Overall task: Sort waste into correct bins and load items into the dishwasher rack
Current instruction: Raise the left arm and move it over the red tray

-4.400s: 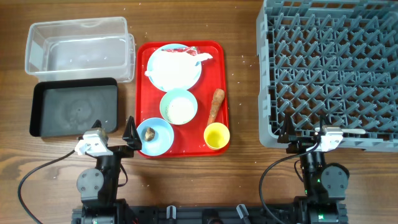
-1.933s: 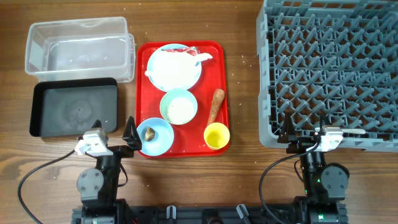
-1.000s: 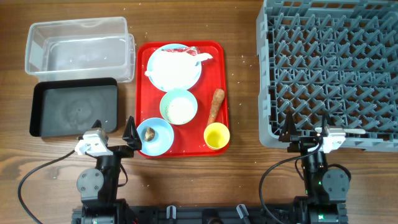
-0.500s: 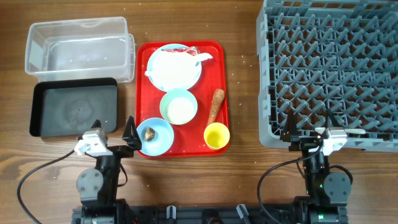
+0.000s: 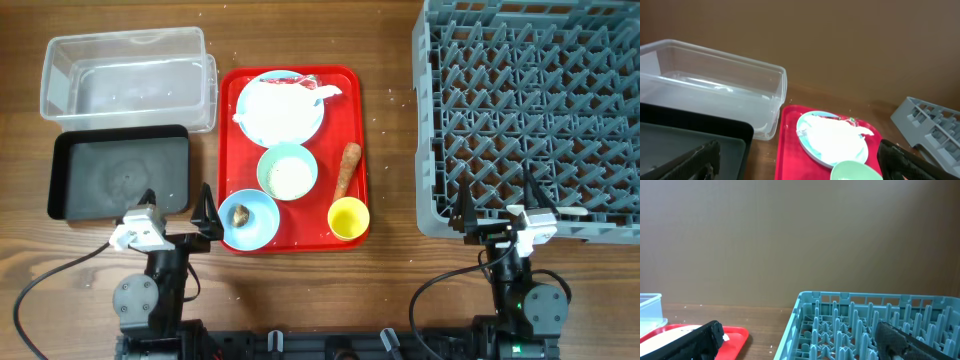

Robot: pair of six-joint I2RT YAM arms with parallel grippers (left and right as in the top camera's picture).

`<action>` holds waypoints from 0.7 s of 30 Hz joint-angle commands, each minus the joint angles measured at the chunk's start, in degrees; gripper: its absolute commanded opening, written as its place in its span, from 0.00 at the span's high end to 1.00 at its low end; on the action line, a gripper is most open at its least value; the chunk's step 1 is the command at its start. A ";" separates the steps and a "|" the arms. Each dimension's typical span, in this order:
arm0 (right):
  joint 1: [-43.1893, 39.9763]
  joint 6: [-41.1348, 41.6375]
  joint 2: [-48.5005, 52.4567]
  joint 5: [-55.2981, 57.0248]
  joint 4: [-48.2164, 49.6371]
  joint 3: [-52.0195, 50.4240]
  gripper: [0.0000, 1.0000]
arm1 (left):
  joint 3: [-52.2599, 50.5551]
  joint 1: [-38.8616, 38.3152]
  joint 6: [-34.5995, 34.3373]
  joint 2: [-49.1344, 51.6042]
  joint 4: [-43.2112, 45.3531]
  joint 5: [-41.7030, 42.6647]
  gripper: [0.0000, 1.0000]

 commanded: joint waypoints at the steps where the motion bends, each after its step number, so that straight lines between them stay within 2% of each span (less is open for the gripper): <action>1: -0.17 -0.61 -0.46 -1.25 0.35 1.92 0.00 | 3.56 0.15 -0.52 3.96 -0.07 0.72 0.00; 10: -0.20 -0.76 -0.44 -1.27 0.24 3.85 0.00 | 9.51 0.15 -0.52 14.97 -0.04 0.76 0.00; 15: -0.17 -0.76 0.02 -1.36 0.02 4.81 0.00 | 12.26 0.15 -0.52 17.18 -0.52 0.81 0.00; 21: -0.17 -2.69 5.92 -4.15 -2.21 9.66 0.00 | 15.47 0.15 -0.52 17.20 -7.34 0.96 0.00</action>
